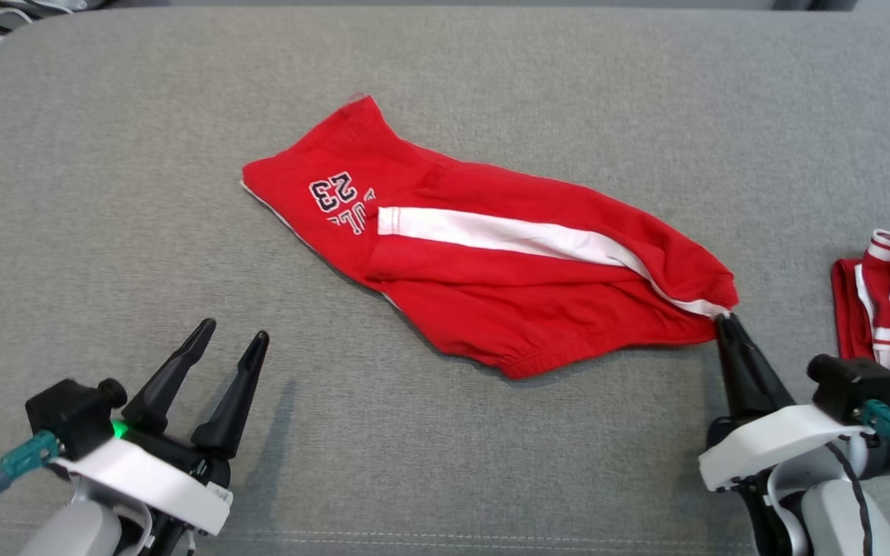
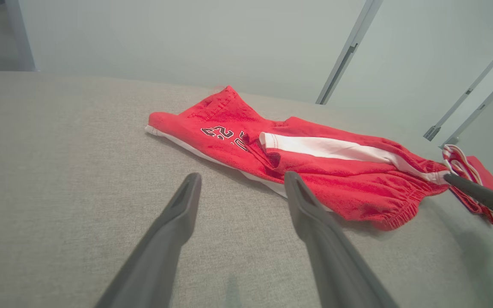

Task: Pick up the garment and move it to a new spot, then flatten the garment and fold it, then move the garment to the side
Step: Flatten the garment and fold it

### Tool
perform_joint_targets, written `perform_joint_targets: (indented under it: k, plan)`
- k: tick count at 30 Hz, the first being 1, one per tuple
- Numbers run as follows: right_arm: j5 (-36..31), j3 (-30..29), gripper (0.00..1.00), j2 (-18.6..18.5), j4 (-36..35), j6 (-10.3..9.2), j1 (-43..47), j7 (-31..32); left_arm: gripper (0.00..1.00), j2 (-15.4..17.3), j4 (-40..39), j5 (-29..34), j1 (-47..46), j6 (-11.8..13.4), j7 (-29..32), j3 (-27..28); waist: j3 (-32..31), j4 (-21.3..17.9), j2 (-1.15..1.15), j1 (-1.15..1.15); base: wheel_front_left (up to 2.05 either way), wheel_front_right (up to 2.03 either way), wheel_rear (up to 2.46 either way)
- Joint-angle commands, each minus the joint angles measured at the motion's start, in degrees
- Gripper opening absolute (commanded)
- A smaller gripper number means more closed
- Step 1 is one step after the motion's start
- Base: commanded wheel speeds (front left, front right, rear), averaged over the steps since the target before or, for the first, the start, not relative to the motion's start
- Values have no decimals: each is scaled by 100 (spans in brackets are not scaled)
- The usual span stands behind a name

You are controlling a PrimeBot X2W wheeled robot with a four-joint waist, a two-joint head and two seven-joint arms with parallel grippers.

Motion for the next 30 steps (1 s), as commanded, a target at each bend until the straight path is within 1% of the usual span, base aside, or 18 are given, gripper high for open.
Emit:
perform_joint_targets:
  k: [1,2,7,10,15,19,23,30]
  plan:
    - [55,239,0,-3,-168,8,-116,-149,100,347,-196,-112,-474,-40,-35,60,159,-123,0,0,0,0,0]
    - [55,239,0,-3,-168,8,-116,-149,100,347,-196,-112,-474,-40,-35,60,159,-123,0,0,0,0,0]
    - [100,698,0,-3,-52,8,-354,-412,100,796,-362,-180,-1115,-40,-35,-475,453,-365,0,0,0,0,0]
    - [119,939,0,-3,15,8,-482,-530,100,960,-422,-287,-1456,-40,-35,-770,624,-529,0,0,0,0,0]
    - [181,1388,0,-3,-14,8,-619,-647,100,1179,-380,-700,-1813,-40,-35,-1098,889,-858,0,0,0,0,0]
    - [246,1675,0,-3,-183,8,-644,-693,100,1423,-258,-1047,-1989,-40,-35,-1353,1077,-1106,0,0,0,0,0]
    - [269,1862,0,-3,-393,8,-624,-711,100,1628,-132,-1285,-2108,-40,-35,-1505,1215,-1294,0,0,0,0,0]
    - [295,2035,0,-3,-812,8,-496,-716,100,1812,-146,-1636,-2313,-40,-35,-1552,1334,-1470,0,0,0,0,0]
